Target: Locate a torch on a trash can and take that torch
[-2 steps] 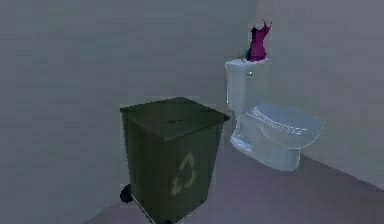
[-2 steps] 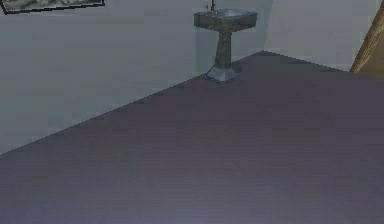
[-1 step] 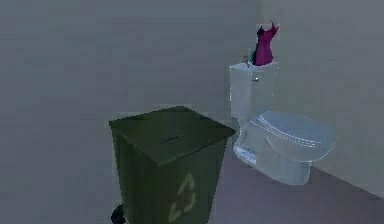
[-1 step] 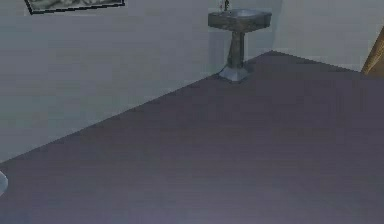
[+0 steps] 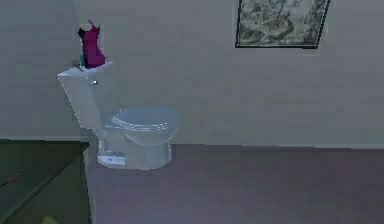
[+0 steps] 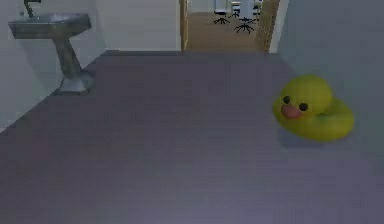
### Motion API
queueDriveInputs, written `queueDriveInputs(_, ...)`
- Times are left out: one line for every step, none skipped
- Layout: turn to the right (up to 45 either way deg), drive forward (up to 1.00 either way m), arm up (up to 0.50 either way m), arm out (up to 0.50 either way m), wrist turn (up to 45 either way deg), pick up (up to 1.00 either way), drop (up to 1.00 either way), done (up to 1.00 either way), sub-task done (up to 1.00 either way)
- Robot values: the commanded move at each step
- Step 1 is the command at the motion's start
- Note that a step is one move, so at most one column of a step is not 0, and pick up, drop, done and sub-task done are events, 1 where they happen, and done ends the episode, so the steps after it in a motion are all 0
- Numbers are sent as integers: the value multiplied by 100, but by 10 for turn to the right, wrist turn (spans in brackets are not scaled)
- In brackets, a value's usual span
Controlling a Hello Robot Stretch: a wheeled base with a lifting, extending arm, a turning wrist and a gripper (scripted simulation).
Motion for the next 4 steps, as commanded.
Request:
queueDriveInputs(240,0,0,0,0,0,0,0,0)
queueDriveInputs(0,10,0,0,0,0,0,0,0)
queueDriveInputs(-450,0,0,0,0,0,0,0,0)
queueDriveInputs(-450,0,0,0,0,0,0,0,0)
